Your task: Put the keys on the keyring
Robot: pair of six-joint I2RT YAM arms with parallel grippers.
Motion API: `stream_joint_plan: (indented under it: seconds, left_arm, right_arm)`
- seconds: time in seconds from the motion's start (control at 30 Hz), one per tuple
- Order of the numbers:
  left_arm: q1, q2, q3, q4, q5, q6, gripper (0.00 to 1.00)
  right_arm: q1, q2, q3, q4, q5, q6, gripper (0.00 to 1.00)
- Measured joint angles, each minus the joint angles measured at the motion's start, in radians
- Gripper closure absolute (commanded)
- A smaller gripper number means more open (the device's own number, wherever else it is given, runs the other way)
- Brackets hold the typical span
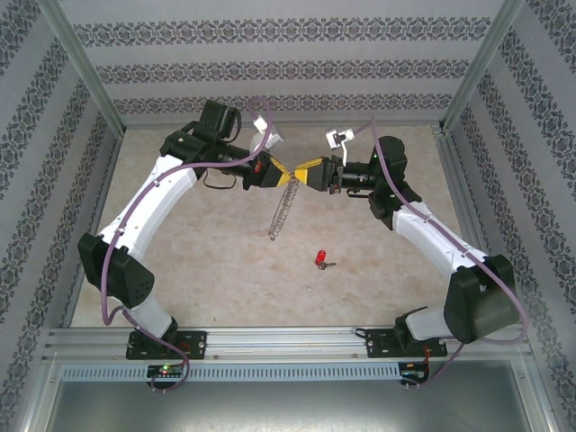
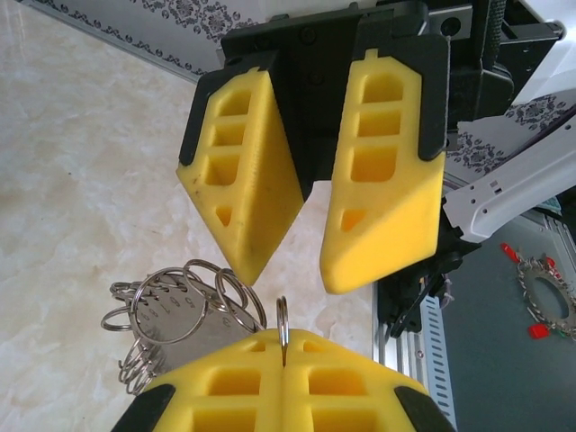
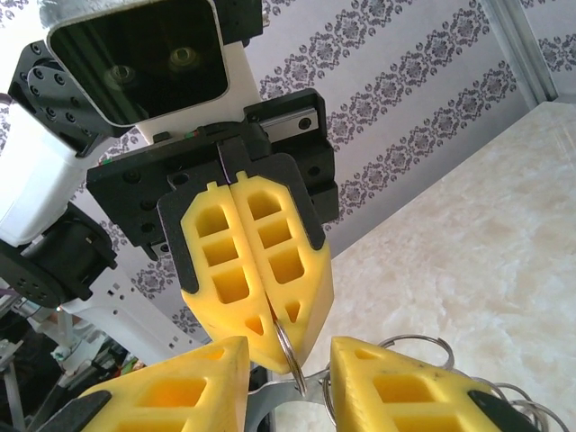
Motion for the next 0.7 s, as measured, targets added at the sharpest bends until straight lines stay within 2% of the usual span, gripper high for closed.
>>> stream_joint_plan:
  seconds: [0.43,0.57,0.67,0.7]
  left_arm:
    - [-0.016,0.021,0.031,-0.013,0.0,0.007,1.0]
    - [-0.016,0.024,0.032,-0.013,0.001,0.01,1.0]
    - [-0.016,0.024,0.032,-0.019,0.003,0.01,1.0]
    - [-0.015,0.024,0.033,-0.022,0.003,0.01,1.0]
  right_arm:
    - [0.006,0.002,0.0,0.0,-0.019,-0.001,0.7]
    - [0.006,0.002,0.0,-0.003,-0.021,-0.011,0.82]
    - [0.006,0.002,0.0,-0.008,-0.023,-0.021,0.98]
    - [0.006,0.002,0.0,-0.009,-0.026,-0.023,1.0]
